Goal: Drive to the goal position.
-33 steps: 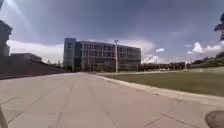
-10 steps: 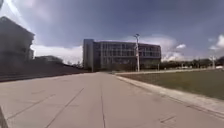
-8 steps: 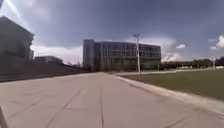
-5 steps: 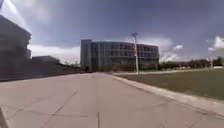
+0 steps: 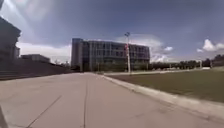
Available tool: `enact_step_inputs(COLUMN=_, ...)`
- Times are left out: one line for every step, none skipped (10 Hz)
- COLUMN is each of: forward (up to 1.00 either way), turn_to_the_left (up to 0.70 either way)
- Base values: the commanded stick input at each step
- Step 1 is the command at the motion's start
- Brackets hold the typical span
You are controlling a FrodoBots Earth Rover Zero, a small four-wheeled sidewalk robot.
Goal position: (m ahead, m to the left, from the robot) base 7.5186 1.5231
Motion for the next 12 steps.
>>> enact_step_inputs(forward=0.7, turn_to_the_left=0.0)
enact_step_inputs(forward=0.7, turn_to_the_left=0.0)
enact_step_inputs(forward=0.7, turn_to_the_left=0.0)
enact_step_inputs(forward=0.7, turn_to_the_left=0.0)
enact_step_inputs(forward=0.7, turn_to_the_left=0.0)
enact_step_inputs(forward=0.7, turn_to_the_left=0.0)
enact_step_inputs(forward=0.7, turn_to_the_left=0.0)
enact_step_inputs(forward=0.7, turn_to_the_left=0.0)
enact_step_inputs(forward=0.7, turn_to_the_left=0.0)
enact_step_inputs(forward=0.7, turn_to_the_left=0.0)
enact_step_inputs(forward=0.7, turn_to_the_left=0.0)
enact_step_inputs(forward=0.7, turn_to_the_left=0.0)
